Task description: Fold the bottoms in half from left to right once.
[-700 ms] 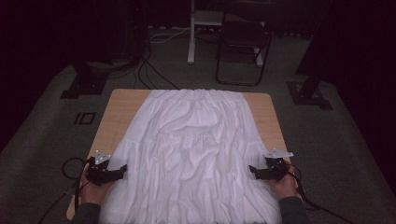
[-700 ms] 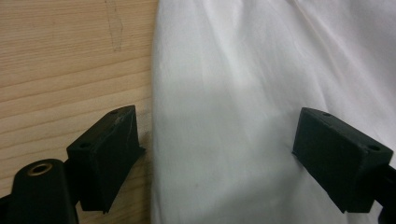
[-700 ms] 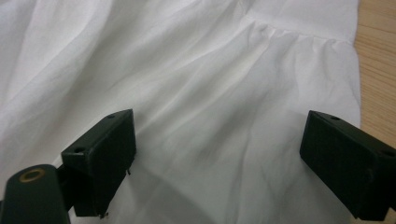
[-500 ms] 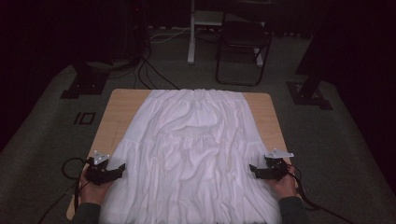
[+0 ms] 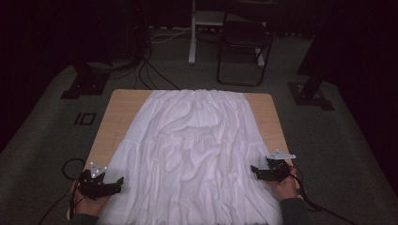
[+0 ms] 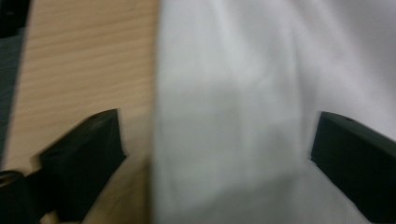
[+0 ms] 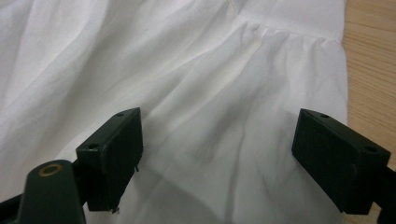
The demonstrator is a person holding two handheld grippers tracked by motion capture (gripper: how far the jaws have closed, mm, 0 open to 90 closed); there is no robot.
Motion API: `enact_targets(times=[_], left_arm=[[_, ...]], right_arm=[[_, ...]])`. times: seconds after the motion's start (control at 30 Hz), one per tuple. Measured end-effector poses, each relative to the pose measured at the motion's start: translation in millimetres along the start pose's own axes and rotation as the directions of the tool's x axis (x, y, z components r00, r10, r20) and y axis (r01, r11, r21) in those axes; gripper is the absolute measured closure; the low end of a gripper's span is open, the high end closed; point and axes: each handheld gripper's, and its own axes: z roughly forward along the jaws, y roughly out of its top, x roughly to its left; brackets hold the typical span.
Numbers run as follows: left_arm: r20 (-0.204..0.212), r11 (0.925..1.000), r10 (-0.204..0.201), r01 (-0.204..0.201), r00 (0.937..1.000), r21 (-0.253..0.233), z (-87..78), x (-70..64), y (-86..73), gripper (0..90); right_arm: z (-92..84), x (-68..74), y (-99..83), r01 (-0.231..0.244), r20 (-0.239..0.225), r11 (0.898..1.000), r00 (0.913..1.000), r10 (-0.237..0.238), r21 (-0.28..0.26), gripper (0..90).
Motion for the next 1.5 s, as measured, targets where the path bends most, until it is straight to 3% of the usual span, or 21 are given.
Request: enact_targets(times=[0.1, 0.17, 0.3, 0.53, 0.8, 0.83, 1.0, 1.03, 1.07, 1.1, 1.13, 1.27, 1.37, 1.43, 1.5], left_arm=[[0.029, 0.9994, -0.030, 0.030, 0.9991, 0.018, -0.2, 1.7, -7.3, 2.1], [0.042, 0.9992, -0.030, 0.028, 0.9987, 0.027, -1.1, 1.0, -10.5, 2.1], [0.040, 0.9988, -0.033, 0.032, 0.9987, 0.036, -3.8, -3.3, -12.7, 2.0], [0.078, 0.9985, 0.013, -0.017, 0.9969, 0.053, -12.3, -15.3, -19.7, 1.2], [0.082, 0.9980, 0.020, -0.025, 0.9964, 0.058, -14.2, -19.0, -19.2, 3.5], [0.090, 0.9985, 0.024, -0.028, 0.9957, 0.046, -16.4, -19.4, -18.3, 8.4], [0.109, 0.9991, 0.035, -0.037, 0.9934, 0.022, -20.4, -18.7, -15.8, 57.2], [0.109, 0.9991, 0.035, -0.037, 0.9934, 0.022, -20.4, -18.7, -15.8, 57.2], [0.124, 0.9989, 0.041, -0.044, 0.9915, 0.019, -19.8, -19.1, -13.7, 74.7], [0.124, 0.9989, 0.041, -0.044, 0.9915, 0.019, -19.8, -19.1, -13.7, 80.4], [0.121, 0.9974, 0.067, -0.070, 0.9903, 0.019, -19.5, -21.3, -12.6, 84.1], [0.101, 0.9946, 0.100, -0.102, 0.9899, 0.017, -19.6, -24.8, -12.0, 86.1], [0.087, 0.9925, 0.120, -0.121, 0.9890, 0.014, -19.5, -24.8, -12.2, 86.3], [0.072, 0.9913, 0.131, -0.131, 0.9888, 0.005, -17.9, -21.1, -11.6, 86.4], [0.063, 0.9917, 0.128, -0.128, 0.9897, -0.003, -16.0, -15.9, -9.9, 86.5]], right_arm=[[0.0, 0.0, 0.0, 0.000, 0.000, 1.000, 1.0000, 0.000, 0.000, 15.6], [0.0, 0.0, 0.0, 0.000, 0.000, 1.000, 1.0000, 0.000, 0.000, 15.6], [0.0, 0.0, 0.0, 0.001, 0.000, 1.000, 1.0000, -0.001, 0.000, 15.6], [0.0, 0.0, 0.0, 0.001, 0.000, 1.000, 1.0000, -0.001, 0.000, 15.6], [0.0, 0.0, -0.1, 0.001, 0.000, 1.000, 1.0000, -0.001, 0.000, 15.6], [0.0, 0.0, -0.1, 0.001, 0.000, 1.000, 1.0000, -0.001, 0.000, 15.6], [0.0, 0.0, 0.0, 0.001, 0.000, 1.000, 1.0000, -0.001, 0.000, 15.6], [0.0, 0.0, -0.1, 0.001, 0.000, 1.000, 1.0000, -0.001, 0.000, 15.6], [0.0, 0.0, 0.0, 0.001, 0.000, 1.000, 1.0000, -0.001, 0.000, 15.7], [-0.1, 0.2, -0.1, -0.001, 0.001, 1.000, 1.0000, 0.001, 0.000, 15.9], [-0.4, 0.6, -0.3, -0.004, 0.003, 1.000, 1.0000, 0.004, -0.001, 19.0], [-5.7, -0.9, -1.9, -0.007, -0.003, 1.000, 1.0000, 0.007, -0.015, 34.8], [-16.9, -3.3, 0.2, -0.022, 0.024, 0.999, 0.9994, 0.023, -0.035, 33.9], [-42.3, -8.4, 3.1, -0.072, 0.035, 0.992, 0.9965, 0.076, -0.102, 25.5], [-50.5, -9.9, 0.1, -0.088, 0.038, 0.993, 0.9952, 0.091, -0.074, 18.2]])
